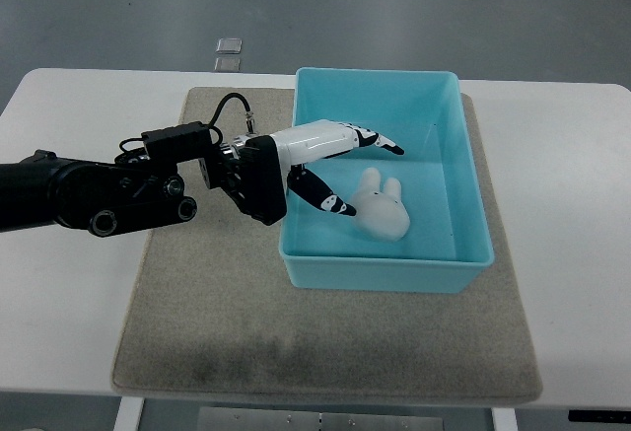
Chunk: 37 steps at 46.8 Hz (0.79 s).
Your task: Place white toy into blue box with left hand
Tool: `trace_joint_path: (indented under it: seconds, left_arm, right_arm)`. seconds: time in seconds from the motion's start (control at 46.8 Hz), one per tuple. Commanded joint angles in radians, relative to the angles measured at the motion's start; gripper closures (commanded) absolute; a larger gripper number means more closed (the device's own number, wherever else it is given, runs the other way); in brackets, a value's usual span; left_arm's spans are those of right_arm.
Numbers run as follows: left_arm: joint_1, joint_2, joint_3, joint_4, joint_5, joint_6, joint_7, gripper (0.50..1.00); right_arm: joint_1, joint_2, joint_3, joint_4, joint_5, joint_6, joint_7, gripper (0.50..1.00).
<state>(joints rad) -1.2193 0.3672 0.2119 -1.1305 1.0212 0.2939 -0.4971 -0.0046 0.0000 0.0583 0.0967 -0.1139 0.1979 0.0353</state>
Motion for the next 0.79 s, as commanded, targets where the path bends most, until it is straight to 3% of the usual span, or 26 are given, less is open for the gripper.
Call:
trace_joint_path:
  seconds: [0.0, 0.193, 0.257, 0.513, 0.77]
  left_arm:
    - [-0.002, 0.007, -0.031, 0.0, -0.01, 0.005, 0.0, 0.611]
    - [0.018, 0.015, -0.175, 0.005, -0.208, 0.005, 0.0, 0.57]
    - [0.018, 0.022, -0.216, 0.009, -0.338, 0.004, 0.0, 0.536]
    - [0.018, 0.061, -0.281, 0.041, -0.737, -0.007, 0.002, 0.534]
    - [0.026, 0.056, -0.295, 0.231, -1.013, -0.024, 0.003, 0.536]
  right_arm:
    - [0.0, 0.0, 0.0, 0.0, 0.0, 0.0, 0.0, 0.564]
    - [0.0, 0.0, 0.0, 0.0, -0.001, 0.0, 0.0, 0.564]
    - [0.0, 0.0, 0.0, 0.0, 0.0, 0.0, 0.0, 0.564]
    - [0.0, 0.0, 0.0, 0.0, 0.0, 0.0, 0.0, 0.564]
    - [0.0, 0.0, 0.0, 0.0, 0.0, 0.0, 0.0, 0.564]
